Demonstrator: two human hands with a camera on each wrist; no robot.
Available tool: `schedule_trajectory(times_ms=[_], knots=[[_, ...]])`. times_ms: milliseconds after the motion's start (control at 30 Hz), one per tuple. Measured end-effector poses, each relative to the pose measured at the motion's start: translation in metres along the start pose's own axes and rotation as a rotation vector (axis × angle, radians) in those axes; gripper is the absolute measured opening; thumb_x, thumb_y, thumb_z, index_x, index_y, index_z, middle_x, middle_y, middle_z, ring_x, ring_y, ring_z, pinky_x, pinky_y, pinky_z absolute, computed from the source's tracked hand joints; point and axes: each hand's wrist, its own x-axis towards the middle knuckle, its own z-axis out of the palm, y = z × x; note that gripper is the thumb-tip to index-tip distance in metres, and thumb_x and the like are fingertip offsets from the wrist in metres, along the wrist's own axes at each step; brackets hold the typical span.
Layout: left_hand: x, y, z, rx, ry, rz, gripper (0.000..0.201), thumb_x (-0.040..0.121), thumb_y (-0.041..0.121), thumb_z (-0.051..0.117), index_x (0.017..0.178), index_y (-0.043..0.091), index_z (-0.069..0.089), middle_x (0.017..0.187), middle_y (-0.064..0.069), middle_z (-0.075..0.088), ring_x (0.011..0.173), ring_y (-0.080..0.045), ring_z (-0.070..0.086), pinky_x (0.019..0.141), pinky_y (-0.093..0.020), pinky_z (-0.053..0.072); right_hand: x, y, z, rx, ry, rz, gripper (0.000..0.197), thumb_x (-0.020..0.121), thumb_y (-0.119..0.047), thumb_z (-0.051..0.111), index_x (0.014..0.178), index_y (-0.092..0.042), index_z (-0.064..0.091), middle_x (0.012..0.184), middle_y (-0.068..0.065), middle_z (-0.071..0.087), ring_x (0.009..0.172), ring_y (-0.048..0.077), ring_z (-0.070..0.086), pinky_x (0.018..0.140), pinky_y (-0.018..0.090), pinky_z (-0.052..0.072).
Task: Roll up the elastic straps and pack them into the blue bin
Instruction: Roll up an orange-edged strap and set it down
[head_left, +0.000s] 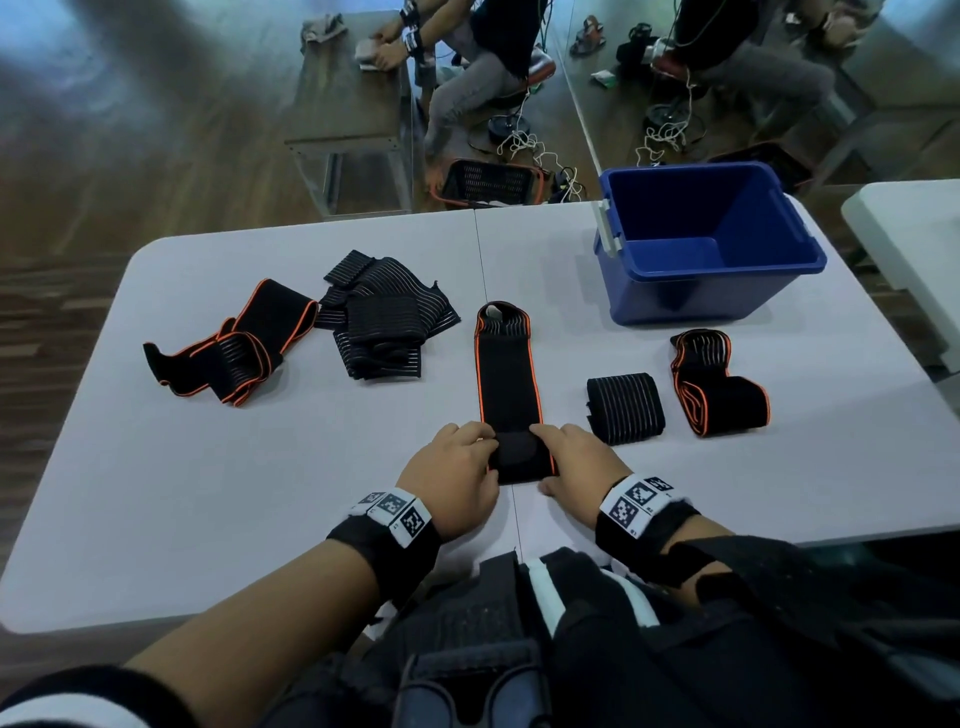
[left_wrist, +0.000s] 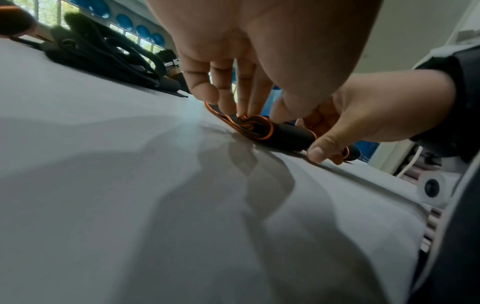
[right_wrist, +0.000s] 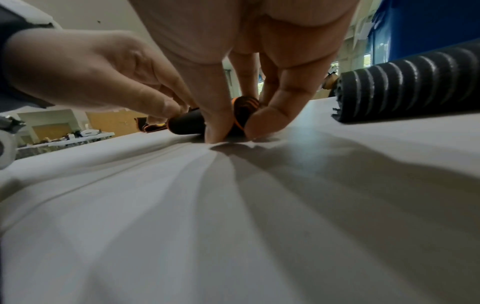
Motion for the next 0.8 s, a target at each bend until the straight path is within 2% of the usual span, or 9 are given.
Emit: schedule_trajectory(times_ms=[100, 167, 233, 300, 400, 467, 533, 700, 800], knots=[[0.003, -0.004, -0.003, -0.082, -0.064, -0.042, 0.05, 0.085, 0.034, 0.065, 0.131, 0.015, 0.06, 0.136, 0.002, 0.057, 0.115, -0.022, 0.056, 0.102, -0.032, 0.045, 0.006, 0.002, -0.003, 0.075, 0.029, 0.019, 0.065, 0.088, -0.031, 0.07, 0.146, -0.022, 0.042, 0.124, 0.009, 0.057, 0.116, 0.027, 0.056, 0.098, 0.035, 0.046], [0.005, -0.005, -0.006, -0.176, -0.065, -0.121, 0.06, 0.084, 0.033, 0.071, 0.139, 0.02, 0.052, 0.135, 0.003, 0.061, 0.116, -0.021, 0.059, 0.101, -0.03, 0.044, 0.006, 0.004, -0.005, 0.146, 0.039, 0.03, 0.054, 0.088, -0.035, 0.07, 0.137, -0.02, 0.054, 0.117, 0.008, 0.064, 0.109, 0.024, 0.06, 0.093, 0.032, 0.048], [0.008, -0.005, -0.007, -0.35, -0.006, -0.248, 0.062, 0.084, 0.026, 0.075, 0.14, 0.026, 0.048, 0.125, 0.007, 0.068, 0.104, -0.017, 0.065, 0.092, -0.025, 0.045, 0.006, 0.004, -0.006, 0.24, 0.059, 0.046, 0.035, 0.089, -0.034, 0.069, 0.121, -0.018, 0.063, 0.103, 0.004, 0.068, 0.097, 0.021, 0.063, 0.084, 0.031, 0.05], [0.013, -0.003, -0.009, -0.491, 0.059, -0.374, 0.059, 0.082, 0.024, 0.077, 0.134, 0.028, 0.049, 0.111, 0.009, 0.073, 0.097, -0.011, 0.065, 0.083, -0.022, 0.044, 0.008, 0.002, -0.007, 0.28, 0.088, 0.065, 0.02, 0.092, -0.034, 0.065, 0.104, -0.018, 0.065, 0.091, 0.0, 0.066, 0.087, 0.02, 0.062, 0.076, 0.03, 0.048], [0.019, -0.006, -0.01, -0.601, 0.103, -0.485, 0.044, 0.082, 0.03, 0.079, 0.119, 0.027, 0.054, 0.096, 0.008, 0.074, 0.09, -0.008, 0.068, 0.072, -0.018, 0.046, 0.016, 0.001, -0.008, 0.343, 0.089, 0.132, 0.025, 0.095, -0.039, 0.06, 0.089, -0.015, 0.062, 0.078, 0.0, 0.064, 0.074, 0.021, 0.06, 0.068, 0.033, 0.05], [0.021, -0.007, -0.008, -0.611, 0.111, -0.498, 0.036, 0.082, 0.035, 0.078, 0.109, 0.027, 0.055, 0.085, 0.007, 0.075, 0.083, -0.009, 0.07, 0.072, -0.023, 0.051, 0.022, 0.0, -0.008, 0.452, 0.046, 0.209, 0.038, 0.097, -0.042, 0.056, 0.088, -0.006, 0.064, 0.075, 0.007, 0.067, 0.065, 0.024, 0.06, 0.069, 0.044, 0.056], [0.023, -0.005, -0.006, -0.609, 0.097, -0.498, 0.031, 0.084, 0.038, 0.076, 0.102, 0.027, 0.053, 0.073, 0.005, 0.074, 0.076, -0.01, 0.07, 0.075, -0.03, 0.054, 0.025, -0.001, -0.008, 0.526, 0.012, 0.301, 0.047, 0.098, -0.044, 0.053, 0.09, 0.0, 0.065, 0.073, 0.012, 0.067, 0.062, 0.027, 0.058, 0.07, 0.047, 0.058], [0.026, -0.004, -0.003, -0.596, 0.081, -0.504, 0.029, 0.083, 0.038, 0.075, 0.094, 0.029, 0.049, 0.068, 0.0, 0.073, 0.072, -0.015, 0.07, 0.077, -0.036, 0.055, 0.032, -0.007, -0.007, 0.605, -0.032, 0.477, 0.049, 0.097, -0.045, 0.054, 0.106, 0.003, 0.062, 0.074, 0.014, 0.064, 0.062, 0.028, 0.056, 0.063, 0.039, 0.05], [0.028, -0.003, -0.004, -0.541, 0.046, -0.472, 0.029, 0.085, 0.037, 0.072, 0.095, 0.03, 0.045, 0.067, -0.002, 0.072, 0.07, -0.017, 0.069, 0.074, -0.037, 0.056, 0.033, -0.004, -0.002, 0.58, 0.03, 0.469, 0.041, 0.095, -0.044, 0.058, 0.103, -0.004, 0.058, 0.076, 0.013, 0.066, 0.059, 0.026, 0.058, 0.06, 0.037, 0.052]])
